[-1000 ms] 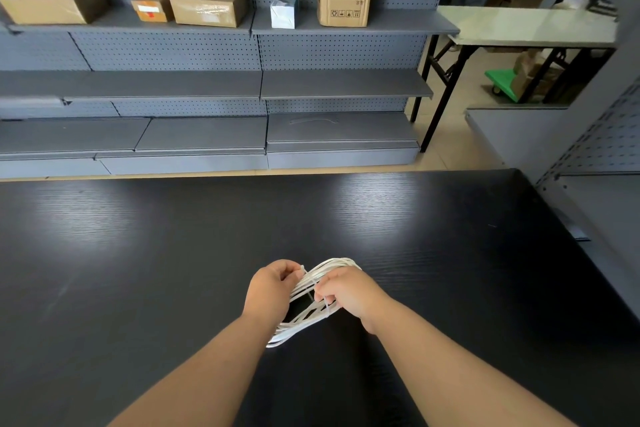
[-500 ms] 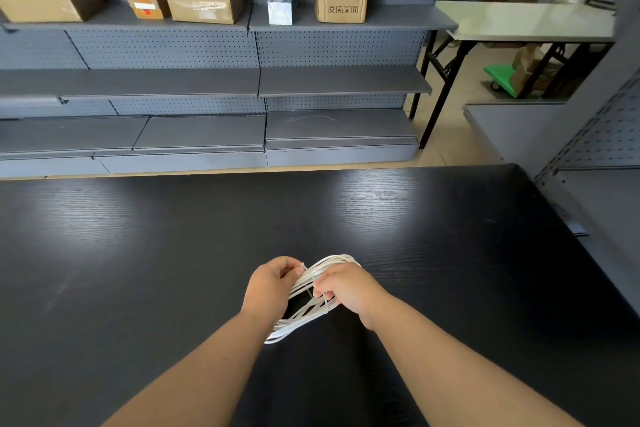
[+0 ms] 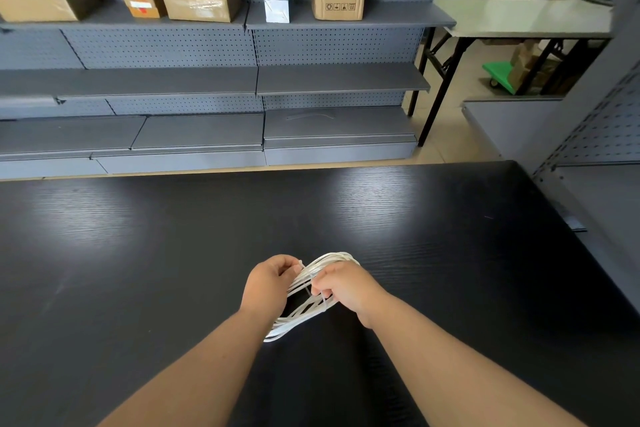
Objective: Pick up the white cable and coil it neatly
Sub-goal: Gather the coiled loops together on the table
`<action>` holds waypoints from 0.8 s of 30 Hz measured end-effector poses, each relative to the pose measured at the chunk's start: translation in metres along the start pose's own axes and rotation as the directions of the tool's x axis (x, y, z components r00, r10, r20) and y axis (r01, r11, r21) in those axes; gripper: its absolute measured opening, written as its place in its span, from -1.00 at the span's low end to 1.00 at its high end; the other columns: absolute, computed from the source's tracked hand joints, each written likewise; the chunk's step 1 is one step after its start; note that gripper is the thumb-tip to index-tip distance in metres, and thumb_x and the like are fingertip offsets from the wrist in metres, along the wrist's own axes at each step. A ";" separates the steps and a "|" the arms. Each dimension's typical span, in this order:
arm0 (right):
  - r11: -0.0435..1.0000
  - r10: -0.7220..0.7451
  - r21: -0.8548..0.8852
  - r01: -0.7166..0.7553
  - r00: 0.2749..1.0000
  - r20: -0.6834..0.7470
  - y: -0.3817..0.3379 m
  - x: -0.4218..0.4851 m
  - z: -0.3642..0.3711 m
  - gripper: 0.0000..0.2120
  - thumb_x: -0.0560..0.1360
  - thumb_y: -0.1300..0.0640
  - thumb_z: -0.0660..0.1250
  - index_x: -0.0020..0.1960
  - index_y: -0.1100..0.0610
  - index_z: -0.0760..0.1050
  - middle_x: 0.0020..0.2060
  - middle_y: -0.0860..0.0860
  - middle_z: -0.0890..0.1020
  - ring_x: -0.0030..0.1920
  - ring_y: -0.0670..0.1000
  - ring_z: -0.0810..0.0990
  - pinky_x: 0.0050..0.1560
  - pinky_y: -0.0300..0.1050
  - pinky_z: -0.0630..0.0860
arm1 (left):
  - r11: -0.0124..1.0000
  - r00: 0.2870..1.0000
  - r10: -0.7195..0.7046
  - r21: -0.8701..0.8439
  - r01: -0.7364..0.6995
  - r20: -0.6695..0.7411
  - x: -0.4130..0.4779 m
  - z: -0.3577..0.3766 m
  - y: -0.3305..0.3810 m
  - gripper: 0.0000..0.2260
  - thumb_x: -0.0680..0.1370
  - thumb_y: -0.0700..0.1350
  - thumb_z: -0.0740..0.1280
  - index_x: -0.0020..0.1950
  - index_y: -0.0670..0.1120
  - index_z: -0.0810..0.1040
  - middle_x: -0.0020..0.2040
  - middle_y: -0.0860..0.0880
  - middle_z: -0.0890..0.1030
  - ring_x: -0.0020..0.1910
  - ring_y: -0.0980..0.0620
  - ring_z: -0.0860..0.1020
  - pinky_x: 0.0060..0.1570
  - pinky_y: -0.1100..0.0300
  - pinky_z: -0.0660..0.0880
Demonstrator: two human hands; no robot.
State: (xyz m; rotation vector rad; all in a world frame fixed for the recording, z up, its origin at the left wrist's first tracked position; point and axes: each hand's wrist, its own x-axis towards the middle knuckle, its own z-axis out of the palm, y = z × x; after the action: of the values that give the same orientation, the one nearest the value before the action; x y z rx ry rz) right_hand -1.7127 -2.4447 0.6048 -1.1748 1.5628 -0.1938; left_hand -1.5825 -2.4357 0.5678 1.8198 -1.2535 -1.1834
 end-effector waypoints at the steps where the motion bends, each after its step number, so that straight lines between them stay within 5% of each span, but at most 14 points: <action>1: 1.000 -0.002 0.007 0.002 1.000 0.000 0.000 0.000 0.000 -0.97 0.43 0.24 0.28 -0.19 0.15 0.46 -0.32 0.03 0.42 -0.18 0.00 0.41 -0.11 -0.16 0.33 | 1.000 1.000 0.003 0.002 -0.003 0.001 0.000 0.000 0.000 -0.88 0.56 -0.13 0.29 -0.14 -0.05 0.59 -0.36 0.08 0.49 -0.45 0.13 0.31 -0.38 0.30 0.29; 8: 0.995 -0.031 0.093 0.031 1.000 -0.002 0.005 0.001 0.001 -0.90 0.43 0.26 0.28 -0.26 0.17 0.45 -0.38 -0.01 0.43 -0.28 -0.07 0.40 -0.24 -0.23 0.30 | 1.000 1.000 0.017 0.009 -0.017 0.013 -0.003 -0.002 0.000 -0.87 0.56 -0.14 0.29 -0.16 -0.02 0.58 -0.30 0.07 0.54 -0.37 0.15 0.40 -0.30 0.31 0.34; 12: 0.992 -0.035 0.124 0.037 0.999 -0.012 0.006 0.002 0.002 -0.74 0.45 0.26 0.27 -0.39 0.08 0.44 -0.26 0.08 0.52 -0.13 0.00 0.47 -0.17 -0.21 0.34 | 0.999 0.999 0.027 0.032 -0.028 0.024 -0.006 -0.003 0.002 -0.86 0.55 -0.15 0.29 -0.17 0.01 0.57 -0.30 0.10 0.55 -0.37 0.17 0.42 -0.31 0.34 0.33; 15: 0.991 -0.061 0.118 0.065 0.997 -0.041 0.010 0.003 0.003 -0.74 0.51 0.19 0.25 -0.34 0.04 0.49 -0.15 0.10 0.59 -0.07 -0.01 0.51 -0.12 -0.23 0.38 | 0.998 0.998 0.039 0.038 -0.042 0.053 -0.011 -0.006 0.003 -0.87 0.56 -0.13 0.28 -0.14 0.00 0.60 -0.16 0.08 0.63 -0.17 0.11 0.55 -0.19 0.36 0.41; 21: 0.979 -0.181 0.064 0.193 0.970 -0.160 0.016 0.004 0.013 -0.78 0.52 0.15 0.28 -0.18 0.26 0.60 -0.28 0.08 0.55 -0.22 -0.01 0.48 -0.13 -0.08 0.49 | 0.978 0.975 0.127 0.141 -0.154 0.184 -0.023 -0.016 0.006 -0.91 0.48 -0.05 0.38 -0.12 0.17 0.57 -0.13 0.14 0.65 -0.11 0.20 0.58 -0.12 0.39 0.45; 24: 0.978 -0.189 0.046 0.204 0.957 -0.219 0.016 0.006 0.016 -0.79 0.51 0.14 0.29 -0.22 0.21 0.61 -0.39 0.02 0.53 -0.33 -0.06 0.45 -0.28 -0.19 0.43 | 0.935 0.952 0.131 0.285 -0.211 0.277 -0.028 -0.023 0.005 -0.70 0.37 -0.01 0.48 -0.07 0.30 0.44 -0.08 0.30 0.58 -0.05 0.27 0.54 -0.06 0.45 0.41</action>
State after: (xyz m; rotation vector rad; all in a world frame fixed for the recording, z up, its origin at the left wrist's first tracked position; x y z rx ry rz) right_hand -1.7078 -2.4342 0.5846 -1.2891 1.6093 -0.5162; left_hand -1.5678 -2.4113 0.5903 1.7656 -1.7981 -1.2000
